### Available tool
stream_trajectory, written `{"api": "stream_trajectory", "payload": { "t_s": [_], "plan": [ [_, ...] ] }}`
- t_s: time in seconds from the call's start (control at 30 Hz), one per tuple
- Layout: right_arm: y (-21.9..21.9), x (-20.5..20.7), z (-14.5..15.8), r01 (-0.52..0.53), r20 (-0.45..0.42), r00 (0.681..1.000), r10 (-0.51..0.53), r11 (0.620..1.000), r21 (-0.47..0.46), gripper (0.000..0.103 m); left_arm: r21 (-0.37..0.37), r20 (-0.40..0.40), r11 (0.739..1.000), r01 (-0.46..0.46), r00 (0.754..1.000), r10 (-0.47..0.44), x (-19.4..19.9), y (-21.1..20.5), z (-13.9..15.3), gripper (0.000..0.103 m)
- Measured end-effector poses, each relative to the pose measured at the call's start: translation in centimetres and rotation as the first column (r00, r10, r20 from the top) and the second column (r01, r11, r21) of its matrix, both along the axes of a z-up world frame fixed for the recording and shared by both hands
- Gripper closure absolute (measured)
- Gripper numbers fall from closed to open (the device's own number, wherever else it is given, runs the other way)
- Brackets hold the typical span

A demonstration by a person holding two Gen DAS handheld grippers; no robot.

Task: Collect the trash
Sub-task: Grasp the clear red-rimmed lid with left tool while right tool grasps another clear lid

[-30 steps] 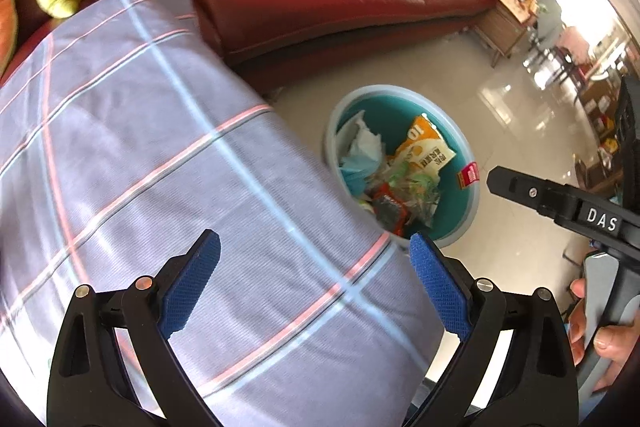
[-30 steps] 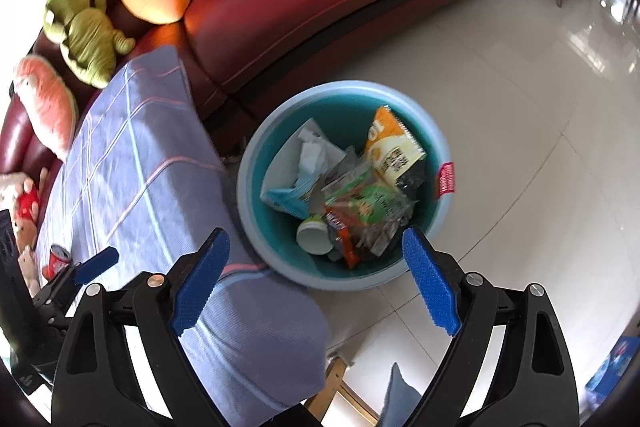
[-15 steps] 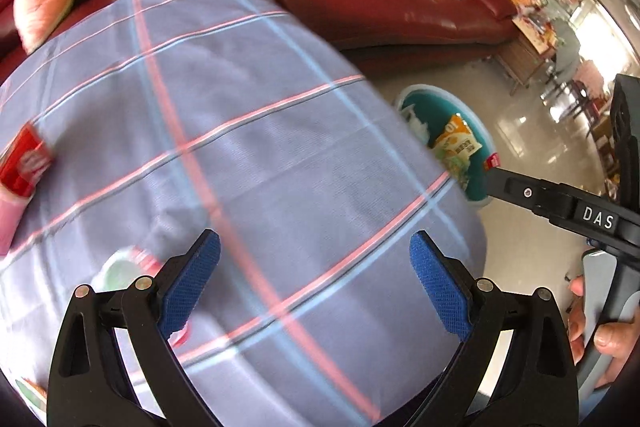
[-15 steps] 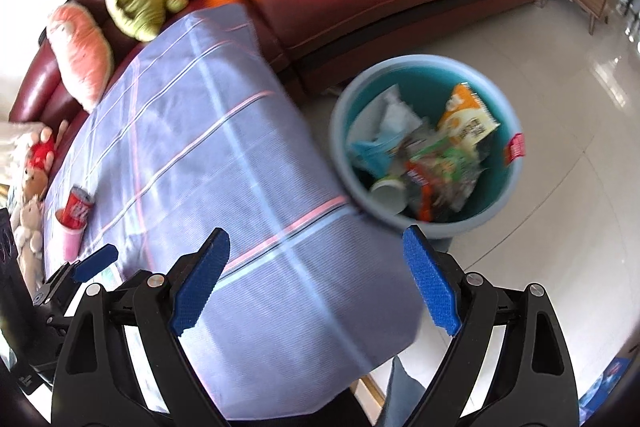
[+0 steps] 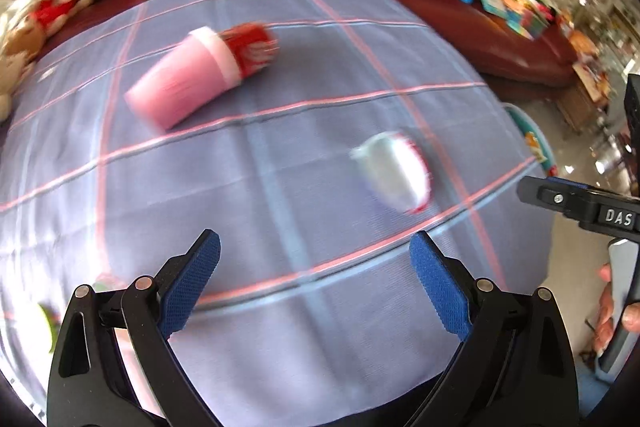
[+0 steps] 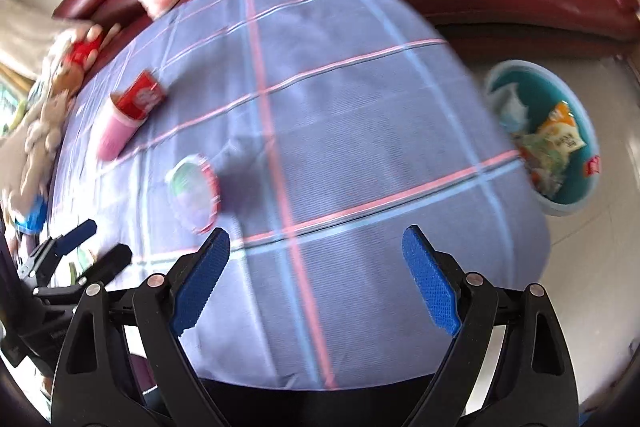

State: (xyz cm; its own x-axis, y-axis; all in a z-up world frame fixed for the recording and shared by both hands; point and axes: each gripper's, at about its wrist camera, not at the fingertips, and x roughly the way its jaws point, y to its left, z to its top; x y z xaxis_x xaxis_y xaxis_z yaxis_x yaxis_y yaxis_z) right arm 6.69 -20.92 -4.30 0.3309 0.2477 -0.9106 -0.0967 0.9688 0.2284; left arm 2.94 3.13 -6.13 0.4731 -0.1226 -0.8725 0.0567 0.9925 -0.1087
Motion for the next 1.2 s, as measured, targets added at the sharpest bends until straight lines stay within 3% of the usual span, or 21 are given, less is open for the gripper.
{"api": "stream_trajectory", "payload": {
  "t_s": [0.17, 0.27, 0.37, 0.5, 0.63, 0.73, 0.87, 1.03, 1.2],
  "plan": [
    [3.8, -0.5, 0.1, -0.084, -0.008, 0.996, 0.083, 0.996, -0.023, 0.019, 0.026, -0.009, 0.992, -0.120, 0.993, 0.120, -2.9, 5.5, -0.3, 0.007],
    [5.5, -0.7, 0.2, -0.122, -0.010, 0.993, 0.122, 0.992, -0.027, 0.019, 0.036, -0.019, 0.973, -0.228, 0.973, 0.229, -4.5, 8.5, -0.9, 0.007],
    [6.9, -0.9, 0.0, -0.156, -0.019, 0.988, 0.155, 0.987, -0.029, 0.019, -0.005, -0.053, 0.948, -0.318, 0.947, 0.318, -5.6, 11.1, -2.1, 0.007],
    [8.1, -1.1, -0.4, -0.185, -0.030, 0.982, 0.184, 0.982, -0.036, 0.019, -0.039, -0.084, 0.930, -0.365, 0.929, 0.361, -6.0, 12.4, -3.7, 0.008],
    [8.2, -0.9, -0.9, -0.190, -0.039, 0.981, 0.188, 0.981, -0.046, 0.019, -0.051, -0.077, 0.929, -0.366, 0.929, 0.362, -5.3, 12.3, -4.3, 0.009],
    [7.8, -0.4, -1.1, -0.174, -0.042, 0.984, 0.172, 0.984, -0.046, 0.019, -0.054, -0.060, 0.938, -0.343, 0.939, 0.340, -4.4, 11.6, -4.3, 0.027],
    [7.7, 0.5, -1.4, -0.165, -0.040, 0.986, 0.163, 0.985, -0.052, 0.019, -0.035, -0.024, 0.957, -0.287, 0.958, 0.286, -2.5, 9.8, -4.2, 0.044],
    [8.6, 2.2, -2.3, -0.172, -0.040, 0.985, 0.170, 0.983, -0.064, 0.019, -0.059, -0.010, 0.975, -0.216, 0.976, 0.215, -0.1, 8.8, -4.3, 0.048],
    [10.3, 3.7, -3.1, -0.199, -0.028, 0.980, 0.198, 0.977, -0.077, 0.019, -0.067, -0.014, 0.977, -0.202, 0.979, 0.202, 0.6, 9.3, -4.4, 0.048]
  ]
}}
